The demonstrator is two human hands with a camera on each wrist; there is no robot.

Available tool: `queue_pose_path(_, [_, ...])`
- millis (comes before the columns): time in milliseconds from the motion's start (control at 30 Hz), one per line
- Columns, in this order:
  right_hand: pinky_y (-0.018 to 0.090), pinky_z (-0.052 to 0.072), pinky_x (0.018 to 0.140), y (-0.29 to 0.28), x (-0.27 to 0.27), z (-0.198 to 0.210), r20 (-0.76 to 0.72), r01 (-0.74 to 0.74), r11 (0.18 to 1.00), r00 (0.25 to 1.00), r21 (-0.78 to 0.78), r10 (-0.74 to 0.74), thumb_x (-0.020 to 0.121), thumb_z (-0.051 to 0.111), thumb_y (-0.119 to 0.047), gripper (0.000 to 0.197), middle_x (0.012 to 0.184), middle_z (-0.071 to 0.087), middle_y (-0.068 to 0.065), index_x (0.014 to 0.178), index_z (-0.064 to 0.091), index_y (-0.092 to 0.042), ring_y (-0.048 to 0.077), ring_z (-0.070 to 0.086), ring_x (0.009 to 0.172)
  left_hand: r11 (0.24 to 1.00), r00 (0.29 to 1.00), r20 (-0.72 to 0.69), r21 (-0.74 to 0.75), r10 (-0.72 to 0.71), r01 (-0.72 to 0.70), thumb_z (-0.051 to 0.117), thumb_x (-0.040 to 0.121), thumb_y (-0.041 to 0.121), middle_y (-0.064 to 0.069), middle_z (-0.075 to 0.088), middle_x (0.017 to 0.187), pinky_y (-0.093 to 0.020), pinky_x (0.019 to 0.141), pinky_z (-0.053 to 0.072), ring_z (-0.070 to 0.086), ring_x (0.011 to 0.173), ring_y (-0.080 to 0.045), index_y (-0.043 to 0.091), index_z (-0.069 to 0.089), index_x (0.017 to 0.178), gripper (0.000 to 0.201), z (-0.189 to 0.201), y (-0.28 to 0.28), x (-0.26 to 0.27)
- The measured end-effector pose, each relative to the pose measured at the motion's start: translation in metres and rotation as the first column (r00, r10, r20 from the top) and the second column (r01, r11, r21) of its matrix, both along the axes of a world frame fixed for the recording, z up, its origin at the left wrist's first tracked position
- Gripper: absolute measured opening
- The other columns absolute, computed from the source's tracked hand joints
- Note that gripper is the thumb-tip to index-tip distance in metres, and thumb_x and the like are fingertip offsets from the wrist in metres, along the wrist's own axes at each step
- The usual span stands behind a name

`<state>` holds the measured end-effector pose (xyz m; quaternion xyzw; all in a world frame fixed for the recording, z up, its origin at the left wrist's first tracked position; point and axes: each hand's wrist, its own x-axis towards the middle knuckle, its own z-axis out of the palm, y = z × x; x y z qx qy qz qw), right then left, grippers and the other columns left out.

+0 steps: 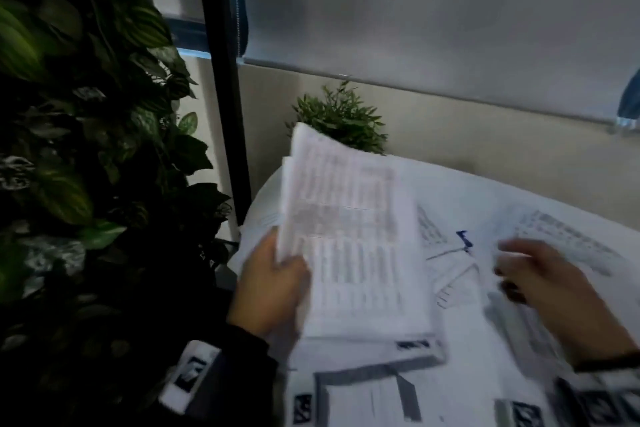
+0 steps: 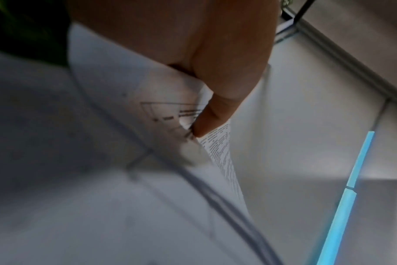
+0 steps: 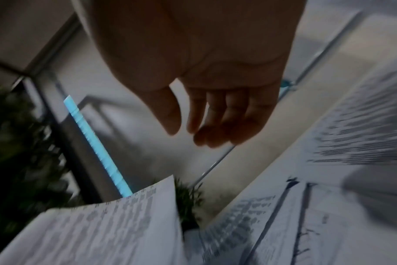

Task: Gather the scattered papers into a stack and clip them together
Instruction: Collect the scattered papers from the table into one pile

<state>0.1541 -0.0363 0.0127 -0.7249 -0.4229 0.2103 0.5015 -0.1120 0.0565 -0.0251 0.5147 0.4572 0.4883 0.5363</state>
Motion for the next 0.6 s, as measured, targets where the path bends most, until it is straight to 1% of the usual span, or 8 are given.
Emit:
queue_pose_path(67, [0.02, 0.048, 0.065, 0.038, -0.009, -0.007, 0.208, -0.14, 0.967, 0.961, -0.211, 0.184, 0.086, 0.065, -0.023, 0.013, 0.086, 0.06, 0.004, 0.096, 0.058, -0.025, 0.018, 0.06, 0.073, 0.996, 0.993, -0.076, 0.001, 0.093, -0.093, 0.043, 0.082, -0.017, -0.005, 0.059, 0.064, -0.015, 0.036, 0.04, 0.051, 0.04, -0.001, 0.01, 0.059, 0.086, 0.032, -0.004, 0.017, -0.031])
queue_pose_path(133, [0.028, 0.046, 0.085, 0.082, -0.013, -0.022, 0.348, -0.167, 0.864, 0.866, -0.474, 0.359, 0.081, 0.068, -0.04, 0.042, 0.107, 0.056, 0.005, 0.116, 0.052, -0.024, 0.022, 0.058, 0.098, 0.986, 0.966, -0.198, 0.015, 0.164, -0.164, 0.049, 0.08, -0.015, -0.012, 0.061, 0.078, -0.02, 0.047, 0.047, 0.063, 0.06, -0.007, 0.008, 0.058, 0.092, 0.027, -0.01, 0.031, -0.061])
queue_pose_path(200, [0.04, 0.04, 0.102, 0.121, -0.022, -0.037, 0.357, -0.172, 0.766, 0.807, -0.619, 0.47, 0.072, 0.07, -0.057, 0.08, 0.135, 0.046, 0.009, 0.137, 0.037, -0.024, 0.026, 0.049, 0.122, 0.978, 0.933, -0.296, 0.019, 0.205, -0.208, 0.058, 0.076, -0.007, -0.013, 0.063, 0.093, -0.029, 0.068, 0.046, 0.064, 0.087, -0.024, 0.007, 0.057, 0.103, 0.03, -0.016, 0.039, -0.081])
queue_pose_path(300, [0.05, 0.036, 0.105, 0.154, -0.036, -0.057, 0.349, -0.144, 0.629, 0.729, -0.764, 0.59, 0.058, 0.068, -0.073, 0.113, 0.152, 0.027, 0.01, 0.147, 0.015, -0.026, 0.032, 0.035, 0.135, 0.973, 0.924, -0.309, 0.03, 0.228, -0.23, 0.055, 0.079, -0.012, -0.007, 0.061, 0.092, -0.033, 0.079, 0.039, 0.057, 0.092, -0.025, 0.009, 0.053, 0.107, 0.036, -0.016, 0.04, -0.092])
queue_pose_path(400, [0.043, 0.044, 0.096, 0.162, -0.048, -0.068, 0.405, -0.009, 0.602, 0.731, -0.798, 0.548, 0.068, 0.071, -0.059, 0.099, 0.146, 0.036, 0.011, 0.144, 0.023, -0.016, 0.032, 0.042, 0.129, 0.981, 0.924, -0.332, 0.018, 0.189, -0.194, 0.051, 0.079, -0.016, -0.007, 0.061, 0.097, -0.031, 0.074, 0.042, 0.058, 0.093, -0.026, 0.012, 0.052, 0.111, 0.043, -0.022, 0.041, -0.091])
queue_pose_path(467, [0.027, 0.047, 0.078, 0.161, -0.049, -0.061, 0.404, -0.019, 0.611, 0.735, -0.791, 0.545, 0.083, 0.064, -0.041, 0.062, 0.132, 0.054, 0.012, 0.131, 0.044, -0.008, 0.028, 0.055, 0.116, 0.983, 0.931, -0.323, -0.017, 0.169, -0.184, 0.047, 0.077, -0.017, -0.007, 0.061, 0.098, -0.031, 0.072, 0.043, 0.058, 0.093, -0.026, 0.012, 0.052, 0.114, 0.048, -0.029, 0.044, -0.09])
queue_pose_path(500, [0.024, 0.045, 0.074, 0.158, -0.043, -0.054, 0.423, -0.026, 0.635, 0.726, -0.772, 0.543, 0.088, 0.06, -0.033, 0.046, 0.127, 0.059, 0.011, 0.125, 0.052, -0.006, 0.026, 0.058, 0.113, 0.981, 0.931, -0.323, -0.031, 0.17, -0.19, 0.045, 0.076, -0.018, -0.007, 0.061, 0.098, -0.032, 0.076, 0.043, 0.058, 0.093, -0.026, 0.012, 0.051, 0.114, 0.048, -0.031, 0.045, -0.089])
queue_pose_path(600, [0.028, 0.045, 0.084, 0.124, -0.008, -0.02, 0.481, 0.043, 0.778, 0.807, -0.627, 0.342, 0.089, 0.055, -0.025, 0.03, 0.12, 0.063, 0.014, 0.115, 0.062, -0.01, 0.027, 0.059, 0.11, 0.981, 0.937, -0.311, -0.061, 0.158, -0.186, 0.042, 0.076, -0.019, -0.005, 0.062, 0.099, -0.037, 0.084, 0.044, 0.058, 0.098, -0.028, 0.015, 0.047, 0.117, 0.054, -0.041, 0.049, -0.09])
